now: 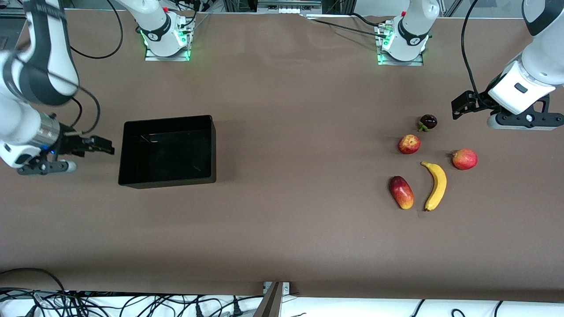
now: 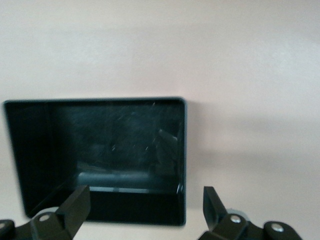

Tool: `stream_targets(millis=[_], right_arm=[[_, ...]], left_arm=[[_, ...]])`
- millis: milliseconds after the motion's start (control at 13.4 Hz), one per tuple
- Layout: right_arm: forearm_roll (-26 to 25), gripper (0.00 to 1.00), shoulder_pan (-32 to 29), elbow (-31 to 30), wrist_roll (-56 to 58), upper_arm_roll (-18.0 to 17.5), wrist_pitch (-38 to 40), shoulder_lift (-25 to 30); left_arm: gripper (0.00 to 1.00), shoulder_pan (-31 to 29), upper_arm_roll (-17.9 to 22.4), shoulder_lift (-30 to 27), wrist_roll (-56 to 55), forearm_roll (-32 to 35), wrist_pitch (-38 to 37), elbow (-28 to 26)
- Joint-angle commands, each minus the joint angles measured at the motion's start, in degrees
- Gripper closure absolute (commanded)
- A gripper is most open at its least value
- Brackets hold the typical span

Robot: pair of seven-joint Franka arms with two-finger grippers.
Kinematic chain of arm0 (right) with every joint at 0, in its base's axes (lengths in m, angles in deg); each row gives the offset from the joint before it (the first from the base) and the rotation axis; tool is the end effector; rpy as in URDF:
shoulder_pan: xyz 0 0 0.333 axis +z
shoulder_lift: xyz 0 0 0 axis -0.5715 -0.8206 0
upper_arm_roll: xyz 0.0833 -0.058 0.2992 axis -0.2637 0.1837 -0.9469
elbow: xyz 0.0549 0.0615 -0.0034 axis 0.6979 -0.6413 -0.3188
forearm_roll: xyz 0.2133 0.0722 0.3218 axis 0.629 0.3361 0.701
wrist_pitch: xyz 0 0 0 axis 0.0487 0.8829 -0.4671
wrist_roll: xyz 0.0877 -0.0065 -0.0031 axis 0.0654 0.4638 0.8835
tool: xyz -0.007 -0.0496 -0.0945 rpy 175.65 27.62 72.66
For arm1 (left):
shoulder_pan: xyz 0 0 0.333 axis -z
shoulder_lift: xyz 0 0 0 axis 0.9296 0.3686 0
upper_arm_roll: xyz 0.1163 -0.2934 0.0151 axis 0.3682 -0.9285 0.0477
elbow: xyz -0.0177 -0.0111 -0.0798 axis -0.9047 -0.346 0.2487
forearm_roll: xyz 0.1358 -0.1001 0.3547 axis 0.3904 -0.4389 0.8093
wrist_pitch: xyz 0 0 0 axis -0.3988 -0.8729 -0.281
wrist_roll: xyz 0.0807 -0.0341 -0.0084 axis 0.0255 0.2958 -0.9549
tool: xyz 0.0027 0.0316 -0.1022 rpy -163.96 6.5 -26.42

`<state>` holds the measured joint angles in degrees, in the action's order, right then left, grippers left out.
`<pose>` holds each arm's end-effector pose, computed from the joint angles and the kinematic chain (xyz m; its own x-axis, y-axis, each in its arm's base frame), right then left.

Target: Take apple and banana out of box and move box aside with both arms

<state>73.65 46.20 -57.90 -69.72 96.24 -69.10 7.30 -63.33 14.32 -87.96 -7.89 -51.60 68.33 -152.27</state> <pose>0.6116 -0.0057 0.4672 0.9951 0.0703 -0.0702 0.0657 -0.9957 -0.0657 0.5514 -0.0461 0.5693 0.9989 -0.0179 -0.0428 -0.0196 -0.9991 -0.0386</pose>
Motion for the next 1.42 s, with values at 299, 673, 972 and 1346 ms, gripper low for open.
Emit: stream_targets(millis=[299, 673, 972, 1346], right_arm=[[-4.96, 0.00, 2.02, 12.90, -3.43, -1.78, 18.66, 6.17], [-5.04, 0.00, 2.02, 16.79, -3.16, -1.78, 21.32, 5.91], [-4.87, 0.00, 1.67, 16.96, -3.78, -1.43, 20.09, 5.29], [-4.78, 0.00, 1.84, 16.96, -3.60, -1.43, 19.04, 5.29]], left_arm=[[0.00, -0.03, 0.10, -0.62, 1.04, -0.37, -1.33, 0.51], [0.00, -0.03, 0.10, -0.62, 0.95, -0.46, -1.60, 0.51], [0.00, -0.03, 0.10, -0.62, 0.95, -0.37, -1.51, 0.59], [0.00, -0.03, 0.10, -0.62, 0.95, -0.46, -1.60, 0.59]])
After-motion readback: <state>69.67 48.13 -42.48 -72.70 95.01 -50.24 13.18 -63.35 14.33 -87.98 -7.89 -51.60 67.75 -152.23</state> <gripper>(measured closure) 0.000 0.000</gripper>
